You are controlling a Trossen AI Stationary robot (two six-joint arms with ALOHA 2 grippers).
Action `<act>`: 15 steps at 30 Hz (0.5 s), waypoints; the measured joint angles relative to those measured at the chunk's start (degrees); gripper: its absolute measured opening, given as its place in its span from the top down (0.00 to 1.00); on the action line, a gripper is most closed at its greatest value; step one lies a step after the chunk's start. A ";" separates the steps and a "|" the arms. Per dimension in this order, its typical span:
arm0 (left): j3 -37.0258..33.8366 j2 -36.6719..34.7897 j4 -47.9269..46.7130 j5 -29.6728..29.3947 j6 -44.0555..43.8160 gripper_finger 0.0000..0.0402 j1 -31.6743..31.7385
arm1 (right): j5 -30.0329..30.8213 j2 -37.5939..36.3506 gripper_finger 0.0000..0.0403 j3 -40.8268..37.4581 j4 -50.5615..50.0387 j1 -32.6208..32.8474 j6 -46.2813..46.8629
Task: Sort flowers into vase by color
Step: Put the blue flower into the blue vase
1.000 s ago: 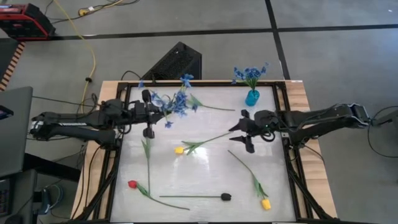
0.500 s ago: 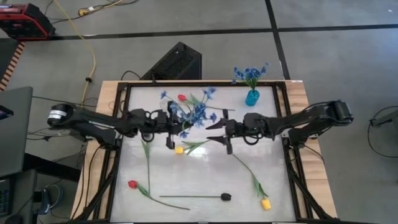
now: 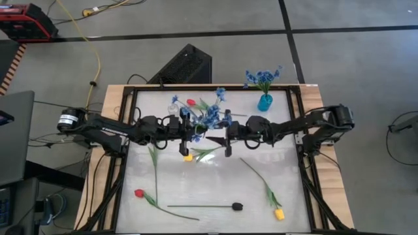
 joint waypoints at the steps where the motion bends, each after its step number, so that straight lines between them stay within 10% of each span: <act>1: 0.00 0.00 0.05 -0.26 0.37 0.96 0.00 | 0.00 0.54 0.49 0.59 0.00 -0.38 0.47; 15: 0.00 0.02 -0.69 -3.61 -0.71 0.96 1.60 | 0.01 1.53 0.63 2.26 0.27 -3.22 1.87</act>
